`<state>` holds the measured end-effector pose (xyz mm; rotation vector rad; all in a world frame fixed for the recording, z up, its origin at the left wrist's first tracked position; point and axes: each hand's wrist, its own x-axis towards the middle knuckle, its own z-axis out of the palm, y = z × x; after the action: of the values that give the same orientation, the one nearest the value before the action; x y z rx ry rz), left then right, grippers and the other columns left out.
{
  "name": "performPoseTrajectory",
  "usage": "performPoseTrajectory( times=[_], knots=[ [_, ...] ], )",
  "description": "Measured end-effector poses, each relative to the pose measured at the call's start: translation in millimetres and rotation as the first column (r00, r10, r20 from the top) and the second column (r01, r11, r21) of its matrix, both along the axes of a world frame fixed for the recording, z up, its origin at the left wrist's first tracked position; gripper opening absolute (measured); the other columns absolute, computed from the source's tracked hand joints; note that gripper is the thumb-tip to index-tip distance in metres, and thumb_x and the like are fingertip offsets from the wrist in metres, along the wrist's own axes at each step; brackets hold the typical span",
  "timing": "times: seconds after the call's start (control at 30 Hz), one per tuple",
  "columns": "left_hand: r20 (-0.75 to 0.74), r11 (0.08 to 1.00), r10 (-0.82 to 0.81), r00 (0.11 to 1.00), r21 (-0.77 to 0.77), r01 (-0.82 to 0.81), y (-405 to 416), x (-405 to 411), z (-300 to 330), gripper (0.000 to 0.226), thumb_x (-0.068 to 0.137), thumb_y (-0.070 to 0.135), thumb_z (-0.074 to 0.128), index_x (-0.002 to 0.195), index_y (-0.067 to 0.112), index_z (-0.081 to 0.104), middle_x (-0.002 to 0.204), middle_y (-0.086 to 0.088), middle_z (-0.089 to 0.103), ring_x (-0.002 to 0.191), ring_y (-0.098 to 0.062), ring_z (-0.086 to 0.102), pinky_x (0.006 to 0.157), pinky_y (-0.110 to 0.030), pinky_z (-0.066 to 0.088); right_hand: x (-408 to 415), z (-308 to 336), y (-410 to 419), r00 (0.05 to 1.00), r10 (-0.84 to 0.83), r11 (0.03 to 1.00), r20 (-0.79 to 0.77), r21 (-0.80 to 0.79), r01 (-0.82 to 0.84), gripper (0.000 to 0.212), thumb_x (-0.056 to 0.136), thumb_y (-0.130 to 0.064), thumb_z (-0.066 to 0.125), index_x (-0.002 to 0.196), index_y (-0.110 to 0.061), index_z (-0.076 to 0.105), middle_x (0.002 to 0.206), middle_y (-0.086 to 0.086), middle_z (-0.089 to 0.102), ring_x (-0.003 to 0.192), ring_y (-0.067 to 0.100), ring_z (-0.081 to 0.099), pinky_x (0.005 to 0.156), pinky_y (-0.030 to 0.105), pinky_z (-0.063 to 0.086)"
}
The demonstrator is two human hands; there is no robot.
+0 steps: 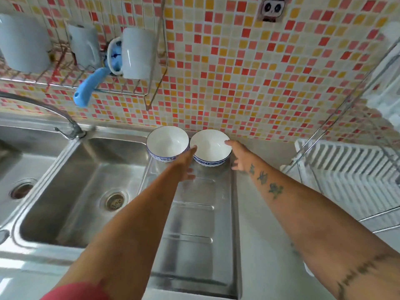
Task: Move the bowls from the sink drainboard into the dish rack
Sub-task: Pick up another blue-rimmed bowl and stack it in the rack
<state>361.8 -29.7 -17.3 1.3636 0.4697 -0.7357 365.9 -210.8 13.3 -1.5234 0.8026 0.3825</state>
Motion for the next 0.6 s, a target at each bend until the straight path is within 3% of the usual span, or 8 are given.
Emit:
performPoseTrajectory(
  times=[0.13,0.17,0.23,0.3,0.4,0.5,0.6],
  knots=[
    [-0.072,0.992,0.106,0.992,-0.064,-0.111,-18,15,-13,0.067,0.092,0.054,0.051,0.147,0.019,0.034,0.148,-0.014,0.041,0.129,-0.036,0.046,0.101,-0.050,0.044,9,-24,7,0.999,-0.001,0.995,-0.040,0.100,0.006,0.069,0.085,-0.044,0.059,0.145,-0.020,0.033,0.148,0.011,0.041,0.128,0.034,0.048,0.092,0.049,0.043],
    [-0.078,0.989,0.126,0.989,-0.071,-0.131,-23,19,-16,0.064,0.093,0.052,0.051,0.145,0.019,0.037,0.141,-0.015,0.046,0.120,-0.034,0.052,0.100,-0.050,0.046,11,-28,8,0.999,-0.008,0.993,-0.039,0.114,0.012,0.066,0.087,-0.042,0.058,0.144,-0.019,0.033,0.146,0.011,0.042,0.126,0.035,0.049,0.089,0.049,0.044],
    [-0.091,0.982,0.166,0.982,-0.077,-0.173,-31,25,-22,0.055,0.095,0.046,0.051,0.142,0.018,0.040,0.125,-0.014,0.052,0.091,-0.028,0.058,0.085,-0.048,0.051,14,-33,11,0.999,-0.023,0.993,-0.031,0.113,0.026,0.059,0.089,-0.034,0.058,0.140,-0.018,0.034,0.141,0.012,0.044,0.118,0.034,0.052,0.085,0.051,0.047],
    [-0.094,0.973,0.208,0.974,-0.080,-0.216,-36,30,-29,0.046,0.098,0.036,0.049,0.139,0.016,0.042,0.118,-0.015,0.054,0.076,-0.026,0.057,0.076,-0.047,0.051,17,-40,9,0.999,-0.034,0.993,-0.011,0.113,0.035,0.050,0.092,-0.016,0.054,0.137,-0.017,0.034,0.133,0.012,0.046,0.109,0.033,0.051,0.088,0.056,0.048],
    [-0.066,0.956,0.255,0.965,-0.134,-0.262,-40,33,-36,0.044,0.098,0.017,0.046,0.141,0.011,0.038,0.124,-0.020,0.052,0.088,-0.034,0.060,0.085,-0.054,0.050,20,-50,3,0.999,-0.052,0.985,0.015,0.163,0.049,0.053,0.088,0.007,0.040,0.135,-0.017,0.033,0.127,0.012,0.042,0.112,0.037,0.052,0.088,0.060,0.049],
    [-0.035,0.943,0.293,0.955,-0.152,-0.295,-41,33,-36,0.052,0.093,0.002,0.041,0.144,0.010,0.034,0.138,-0.026,0.046,0.113,-0.046,0.055,0.075,-0.056,0.053,21,-51,2,0.995,-0.093,0.973,0.045,0.218,0.081,0.060,0.082,0.013,0.039,0.135,-0.017,0.035,0.138,0.014,0.039,0.121,0.045,0.048,0.075,0.058,0.055],
    [-0.024,0.944,0.292,0.956,-0.156,-0.292,-40,31,-31,0.058,0.090,-0.003,0.038,0.145,0.010,0.031,0.142,-0.027,0.041,0.122,-0.050,0.051,0.070,-0.054,0.053,21,-48,2,0.992,-0.101,0.969,0.072,0.233,0.082,0.063,0.080,0.014,0.038,0.136,-0.015,0.036,0.142,0.017,0.036,0.124,0.047,0.044,0.071,0.059,0.056]
  ],
)
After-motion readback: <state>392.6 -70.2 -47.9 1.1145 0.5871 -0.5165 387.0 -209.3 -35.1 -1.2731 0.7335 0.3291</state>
